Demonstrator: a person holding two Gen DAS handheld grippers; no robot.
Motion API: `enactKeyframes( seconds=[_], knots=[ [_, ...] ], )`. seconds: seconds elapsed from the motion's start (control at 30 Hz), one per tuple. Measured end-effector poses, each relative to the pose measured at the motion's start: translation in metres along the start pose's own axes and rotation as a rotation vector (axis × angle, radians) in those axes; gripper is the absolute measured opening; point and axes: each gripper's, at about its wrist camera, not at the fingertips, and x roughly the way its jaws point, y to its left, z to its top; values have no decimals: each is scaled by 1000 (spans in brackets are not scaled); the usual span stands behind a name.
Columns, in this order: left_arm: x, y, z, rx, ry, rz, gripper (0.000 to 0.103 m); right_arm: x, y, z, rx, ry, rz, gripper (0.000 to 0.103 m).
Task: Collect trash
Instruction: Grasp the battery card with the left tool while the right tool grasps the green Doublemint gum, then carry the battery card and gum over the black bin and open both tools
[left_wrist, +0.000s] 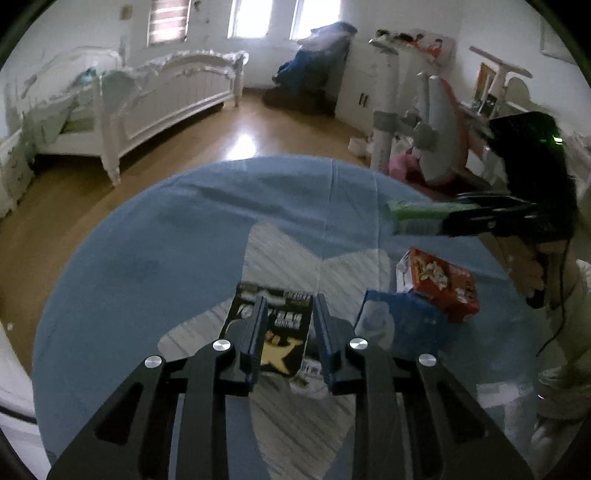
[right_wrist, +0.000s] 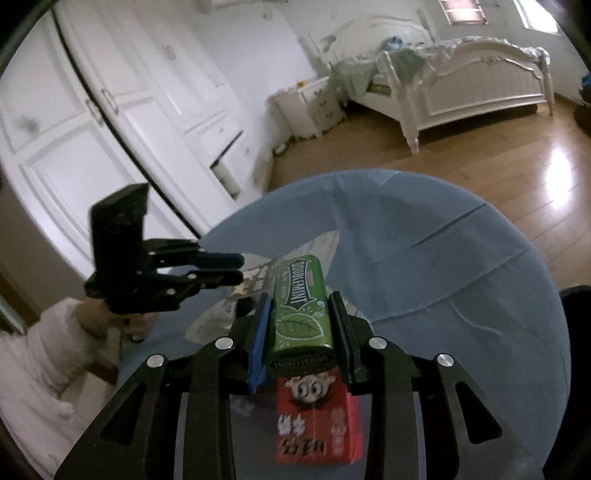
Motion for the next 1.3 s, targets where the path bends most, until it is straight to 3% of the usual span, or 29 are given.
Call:
enactKeyframes(
  seconds=[0.03,0.1,0.13,0.17,0.23,0.3,0.4,0.47,0.93,1.1,1.3],
  knots=[
    [5,0,-2,1,31,27,30,-6,1,-4,0,-6,3,32],
    [14,-1,-5,5,86,50,54,-12,2,-7,-4,-7,5,32],
    [17,-1,-6,9,89,85,82,-14,2,-10,-4,-8,10,32],
    [17,-1,-8,15,74,118,93,-17,2,-13,-3,-9,12,32],
    [23,0,-7,31,70,140,93,-22,3,-19,-2,-9,15,32],
    [30,5,-4,3,78,107,92,-23,4,-24,-2,-7,14,32],
    [37,6,-1,9,59,123,84,-26,3,-32,7,-5,15,32],
    [38,3,1,40,49,166,58,-28,1,-35,17,-10,12,32],
    [2,38,-12,-195,-74,70,56,-17,6,-27,31,-39,48,32],
    [-15,13,4,-197,-124,17,56,-17,0,-25,54,-67,60,32],
    [-20,-43,53,-173,-182,-94,56,-53,-26,-24,132,-198,52,32]
  ],
)
